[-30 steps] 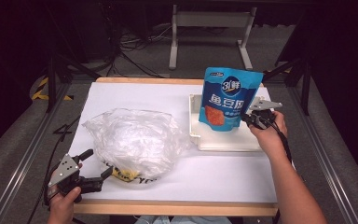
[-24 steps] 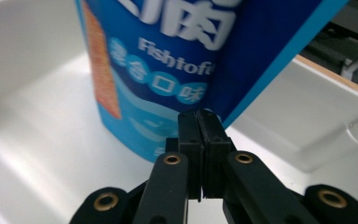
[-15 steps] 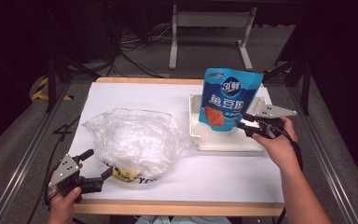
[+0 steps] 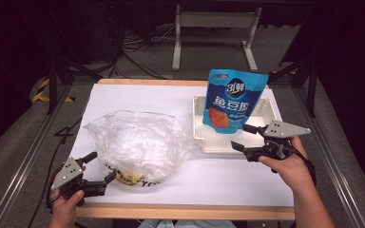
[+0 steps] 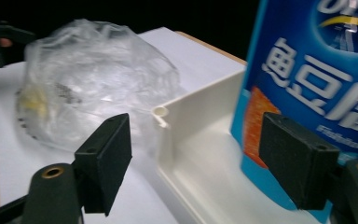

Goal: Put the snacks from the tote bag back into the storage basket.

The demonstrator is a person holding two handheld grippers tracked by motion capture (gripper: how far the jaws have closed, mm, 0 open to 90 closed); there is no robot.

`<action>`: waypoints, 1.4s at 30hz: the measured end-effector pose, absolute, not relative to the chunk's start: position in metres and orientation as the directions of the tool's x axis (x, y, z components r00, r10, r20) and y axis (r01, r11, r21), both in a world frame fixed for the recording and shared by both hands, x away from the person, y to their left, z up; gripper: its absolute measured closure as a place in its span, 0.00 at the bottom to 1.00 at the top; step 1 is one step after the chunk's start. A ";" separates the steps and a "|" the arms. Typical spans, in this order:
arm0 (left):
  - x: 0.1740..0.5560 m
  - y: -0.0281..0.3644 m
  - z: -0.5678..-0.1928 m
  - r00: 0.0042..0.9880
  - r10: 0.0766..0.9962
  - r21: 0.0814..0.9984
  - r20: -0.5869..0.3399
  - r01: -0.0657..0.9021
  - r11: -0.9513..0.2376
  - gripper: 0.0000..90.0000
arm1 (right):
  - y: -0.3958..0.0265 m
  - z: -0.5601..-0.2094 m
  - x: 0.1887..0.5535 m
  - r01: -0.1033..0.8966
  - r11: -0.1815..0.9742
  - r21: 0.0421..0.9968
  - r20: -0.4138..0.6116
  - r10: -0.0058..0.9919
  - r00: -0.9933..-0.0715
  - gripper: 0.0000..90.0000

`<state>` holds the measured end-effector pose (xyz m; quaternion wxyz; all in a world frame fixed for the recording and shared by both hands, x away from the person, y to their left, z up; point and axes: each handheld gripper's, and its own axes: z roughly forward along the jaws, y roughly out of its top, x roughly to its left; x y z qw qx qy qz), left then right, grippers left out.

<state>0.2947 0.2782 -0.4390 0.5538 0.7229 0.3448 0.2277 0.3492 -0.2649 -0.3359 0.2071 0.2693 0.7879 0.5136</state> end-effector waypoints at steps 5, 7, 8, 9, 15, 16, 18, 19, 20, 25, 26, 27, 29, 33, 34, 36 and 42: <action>0.295 0.278 -0.438 0.666 0.744 0.955 -0.047 0.248 -0.162 0.05 | -0.256 -0.345 0.338 0.175 0.306 0.936 -0.036 0.577 -0.816 0.26; 0.295 0.277 -0.439 0.669 0.742 0.957 -0.050 0.244 -0.155 0.05 | -0.249 -0.354 0.334 0.165 0.293 0.942 -0.019 0.536 -0.844 0.25; 0.295 0.277 -0.438 0.670 0.741 0.957 -0.043 0.242 -0.163 0.05 | -0.249 -0.354 0.334 0.165 0.293 0.942 -0.019 0.536 -0.844 0.25; 0.295 0.277 -0.438 0.673 0.738 0.957 -0.040 0.239 -0.166 0.05 | -0.248 -0.356 0.333 0.163 0.288 0.944 -0.014 0.528 -0.849 0.25; 0.294 0.275 -0.437 0.684 0.729 0.956 -0.038 0.237 -0.173 0.05 | -0.234 -0.372 0.332 0.144 0.303 0.942 -0.035 0.515 -0.856 0.23; 0.294 0.275 -0.437 0.685 0.727 0.956 -0.040 0.238 -0.172 0.05 | -0.233 -0.374 0.333 0.149 0.302 0.942 -0.030 0.517 -0.855 0.23; 0.293 0.275 -0.437 0.689 0.723 0.954 -0.047 0.245 -0.171 0.05 | -0.229 -0.382 0.335 0.157 0.309 0.938 -0.021 0.504 -0.863 0.23; 0.293 0.275 -0.437 0.692 0.721 0.953 -0.047 0.246 -0.174 0.05 | -0.227 -0.385 0.336 0.152 0.315 0.937 -0.027 0.498 -0.867 0.23; 0.293 0.275 -0.437 0.694 0.718 0.954 -0.045 0.244 -0.176 0.05 | -0.226 -0.388 0.337 0.150 0.324 0.934 -0.034 0.499 -0.866 0.22; 0.293 0.275 -0.436 0.705 0.708 0.949 -0.039 0.247 -0.194 0.05 | -0.225 -0.404 0.341 0.177 0.316 0.932 -0.019 0.531 -0.847 0.22; 0.293 0.275 -0.436 0.708 0.705 0.950 -0.036 0.244 -0.196 0.05 | -0.225 -0.407 0.342 0.183 0.316 0.931 -0.014 0.532 -0.847 0.21; 0.293 0.275 -0.437 0.710 0.703 0.950 -0.037 0.244 -0.196 0.04 | -0.224 -0.411 0.342 0.188 0.315 0.930 -0.008 0.530 -0.848 0.21; 0.294 0.274 -0.437 0.710 0.703 0.950 -0.040 0.244 -0.192 0.04 | -0.224 -0.416 0.343 0.203 0.313 0.928 0.007 0.529 -0.849 0.22; 0.294 0.273 -0.438 0.709 0.703 0.946 -0.046 0.257 -0.197 0.04 | -0.221 -0.422 0.345 0.216 0.332 0.918 0.003 0.539 -0.842 0.21; 0.294 0.273 -0.438 0.710 0.703 0.946 -0.045 0.256 -0.198 0.04 | -0.220 -0.424 0.346 0.219 0.334 0.917 0.005 0.540 -0.842 0.21; 0.294 0.274 -0.438 0.711 0.702 0.947 -0.044 0.253 -0.197 0.04 | -0.220 -0.427 0.346 0.234 0.330 0.915 0.019 0.543 -0.840 0.21; 0.294 0.274 -0.437 0.712 0.702 0.950 -0.033 0.240 -0.198 0.04 | -0.219 -0.434 0.344 0.221 0.346 0.912 -0.007 0.552 -0.834 0.20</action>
